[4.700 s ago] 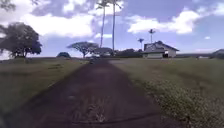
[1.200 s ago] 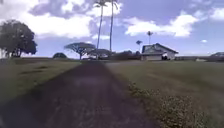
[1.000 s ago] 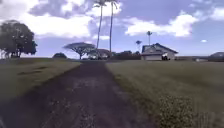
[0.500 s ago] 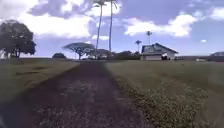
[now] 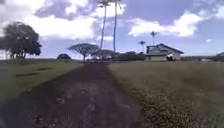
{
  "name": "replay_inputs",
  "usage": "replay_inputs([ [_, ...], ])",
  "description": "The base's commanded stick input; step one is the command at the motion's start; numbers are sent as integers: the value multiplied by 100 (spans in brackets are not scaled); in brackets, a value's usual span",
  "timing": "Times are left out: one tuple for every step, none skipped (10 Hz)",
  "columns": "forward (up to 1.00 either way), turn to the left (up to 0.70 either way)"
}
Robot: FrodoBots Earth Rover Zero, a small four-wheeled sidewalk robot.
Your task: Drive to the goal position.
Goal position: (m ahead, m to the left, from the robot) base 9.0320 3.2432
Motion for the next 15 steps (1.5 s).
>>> replay_inputs([
  [50,50],
  [50,50],
  [50,50],
  [50,39],
  [50,0],
  [50,0],
  [50,0],
  [50,0],
  [50,0],
  [50,0],
  [50,0],
  [50,0],
  [50,0],
  [50,0],
  [50,0],
])
